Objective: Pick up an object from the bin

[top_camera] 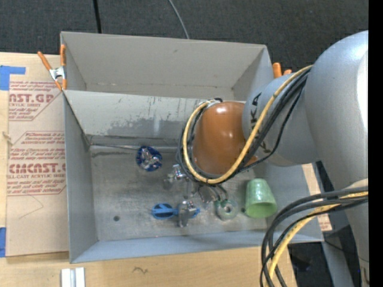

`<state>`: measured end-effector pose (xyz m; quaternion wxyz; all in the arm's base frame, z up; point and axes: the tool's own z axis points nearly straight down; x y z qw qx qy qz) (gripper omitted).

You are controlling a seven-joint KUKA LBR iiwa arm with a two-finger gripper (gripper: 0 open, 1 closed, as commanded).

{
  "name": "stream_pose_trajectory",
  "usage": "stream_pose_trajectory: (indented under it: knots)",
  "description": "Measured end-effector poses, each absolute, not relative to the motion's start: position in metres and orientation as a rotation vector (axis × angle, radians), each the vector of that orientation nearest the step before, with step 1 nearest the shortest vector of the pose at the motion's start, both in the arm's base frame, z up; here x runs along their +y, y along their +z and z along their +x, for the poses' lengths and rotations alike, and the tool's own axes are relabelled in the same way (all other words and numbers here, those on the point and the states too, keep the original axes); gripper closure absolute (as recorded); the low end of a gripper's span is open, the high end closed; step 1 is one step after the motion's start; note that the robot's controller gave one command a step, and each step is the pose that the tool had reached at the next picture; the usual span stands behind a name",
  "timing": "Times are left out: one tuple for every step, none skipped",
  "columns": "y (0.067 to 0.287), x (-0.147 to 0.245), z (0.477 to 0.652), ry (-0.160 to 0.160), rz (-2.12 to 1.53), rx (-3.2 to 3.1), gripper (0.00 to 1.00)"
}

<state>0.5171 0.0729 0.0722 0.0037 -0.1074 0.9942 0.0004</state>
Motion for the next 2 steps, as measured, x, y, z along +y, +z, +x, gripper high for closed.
stream_pose_trajectory:
  knots:
    - [0.073, 0.075, 0.515, 0.001, -0.344, 3.127, 1.0]
    - [0.21, 0.073, 0.499, 0.001, -0.239, 3.124, 1.0]
